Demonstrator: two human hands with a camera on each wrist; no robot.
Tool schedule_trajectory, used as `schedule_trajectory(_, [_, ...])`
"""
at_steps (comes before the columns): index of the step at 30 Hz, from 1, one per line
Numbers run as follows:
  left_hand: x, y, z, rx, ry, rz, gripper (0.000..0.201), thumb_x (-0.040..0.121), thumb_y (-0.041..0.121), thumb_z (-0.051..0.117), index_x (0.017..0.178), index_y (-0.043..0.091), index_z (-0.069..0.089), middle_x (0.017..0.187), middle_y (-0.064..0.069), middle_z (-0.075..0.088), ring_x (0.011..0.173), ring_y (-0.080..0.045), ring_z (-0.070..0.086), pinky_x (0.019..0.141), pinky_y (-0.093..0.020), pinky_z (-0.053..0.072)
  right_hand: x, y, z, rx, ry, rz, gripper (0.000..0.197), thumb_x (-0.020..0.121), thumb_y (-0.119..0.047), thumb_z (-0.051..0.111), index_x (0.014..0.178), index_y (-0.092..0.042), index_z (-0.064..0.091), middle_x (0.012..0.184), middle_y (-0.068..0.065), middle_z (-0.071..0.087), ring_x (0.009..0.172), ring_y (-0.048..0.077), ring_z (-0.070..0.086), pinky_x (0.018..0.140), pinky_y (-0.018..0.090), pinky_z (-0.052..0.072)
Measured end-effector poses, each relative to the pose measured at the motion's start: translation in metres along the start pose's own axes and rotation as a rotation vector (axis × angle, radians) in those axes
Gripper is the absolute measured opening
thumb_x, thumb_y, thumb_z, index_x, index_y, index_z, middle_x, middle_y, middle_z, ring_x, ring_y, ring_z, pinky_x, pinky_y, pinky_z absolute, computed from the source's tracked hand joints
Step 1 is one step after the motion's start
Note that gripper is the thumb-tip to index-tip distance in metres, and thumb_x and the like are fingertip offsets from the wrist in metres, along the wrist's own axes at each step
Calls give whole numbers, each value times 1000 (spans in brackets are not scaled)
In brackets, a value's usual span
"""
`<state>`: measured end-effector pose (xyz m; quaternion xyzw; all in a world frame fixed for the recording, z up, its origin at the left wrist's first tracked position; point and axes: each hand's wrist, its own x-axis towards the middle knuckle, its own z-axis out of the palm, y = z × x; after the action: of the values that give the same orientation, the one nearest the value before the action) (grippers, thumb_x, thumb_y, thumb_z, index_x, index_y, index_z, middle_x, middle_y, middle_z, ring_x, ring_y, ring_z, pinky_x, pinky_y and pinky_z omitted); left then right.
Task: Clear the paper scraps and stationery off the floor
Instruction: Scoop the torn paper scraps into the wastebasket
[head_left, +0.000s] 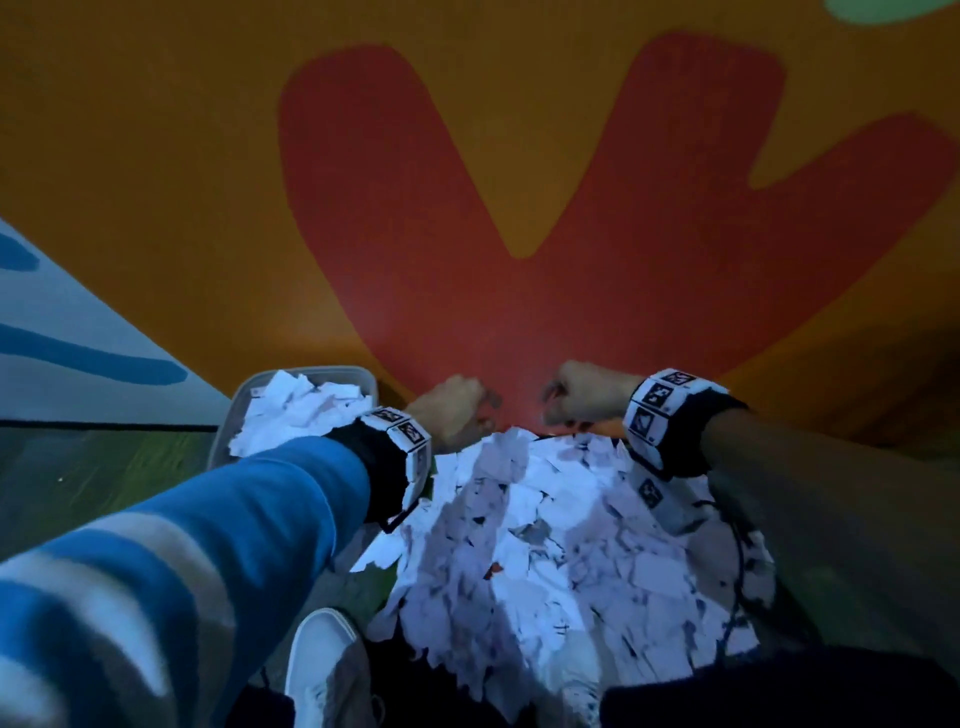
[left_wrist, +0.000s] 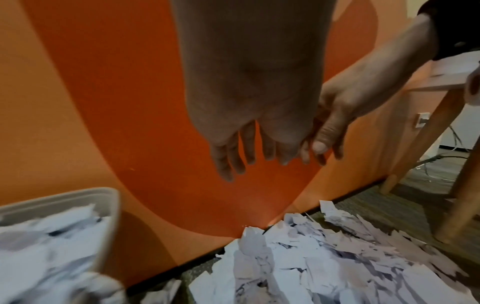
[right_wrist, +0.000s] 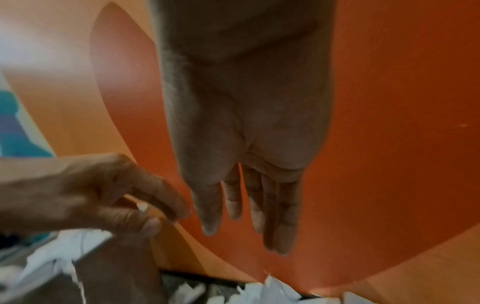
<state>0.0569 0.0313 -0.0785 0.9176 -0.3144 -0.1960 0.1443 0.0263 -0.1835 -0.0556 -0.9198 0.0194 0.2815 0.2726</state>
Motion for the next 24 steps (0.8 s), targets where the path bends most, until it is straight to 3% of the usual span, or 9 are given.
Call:
schedule_trajectory(4, [45,13,46,-17,-78,-30,42,93,36,58,130,18,63,130,-7,64,113,-29,62,97,-41,51,8,77,18,-22,-153,95,39,87,-21,75,118,-3,61,89,20,66,66,22,59,56,31,54])
schedule_trajectory(8, [77,-1,112,-104,-103,-113,49,94,34,62,138,14,54,140,-9,56,125,-29,54,101,-36,45,26,158,51,18,-153,169,48,87,-30,74,128,-11,56,95,23,67,76,33,65,70,45,59])
schedule_trajectory(12, [104,-33,168,-158,-193,-187,65,93,42,63,146,12,42,151,-12,43,134,-29,44,107,-39,39,53,212,84,55,-135,251,66,89,-42,68,142,-15,41,113,8,57,98,33,65,80,46,58])
schedule_trajectory(14, [117,-46,188,-173,-198,-257,80,90,50,63,153,13,31,156,-13,34,141,-32,36,113,-45,33,70,233,97,74,-61,258,64,86,-45,71,137,-17,43,123,5,54,106,25,60,83,33,52])
schedule_trajectory(16, [127,-58,205,-168,-169,-343,95,86,61,63,157,17,19,160,-15,23,146,-36,25,117,-52,26,89,245,107,80,39,237,43,82,-44,75,110,-22,51,100,-6,54,94,17,58,80,18,44])
schedule_trajectory(18, [136,-70,222,-172,-130,-423,108,79,71,63,158,20,11,162,-16,16,147,-40,18,117,-56,22,111,253,115,108,142,196,50,76,-44,80,106,-15,53,92,-4,53,93,22,58,86,32,48])
schedule_trajectory(19, [140,-74,229,-186,-103,-460,115,73,77,64,158,22,10,161,-17,16,146,-42,19,116,-58,23,120,255,120,140,177,186,66,73,-48,82,119,-11,51,104,0,55,102,23,57,91,38,47])
schedule_trajectory(21, [147,-77,241,-287,-19,-517,121,62,79,70,156,26,15,157,-18,21,142,-44,24,113,-60,28,135,254,132,206,203,221,102,67,-62,80,144,-16,31,133,4,47,122,24,49,99,42,42])
schedule_trajectory(24, [154,-69,259,-422,147,-578,119,59,65,80,153,24,20,157,-16,21,143,-41,24,113,-61,29,155,246,159,125,176,280,125,56,-87,65,153,-27,14,154,9,26,142,34,27,112,50,29])
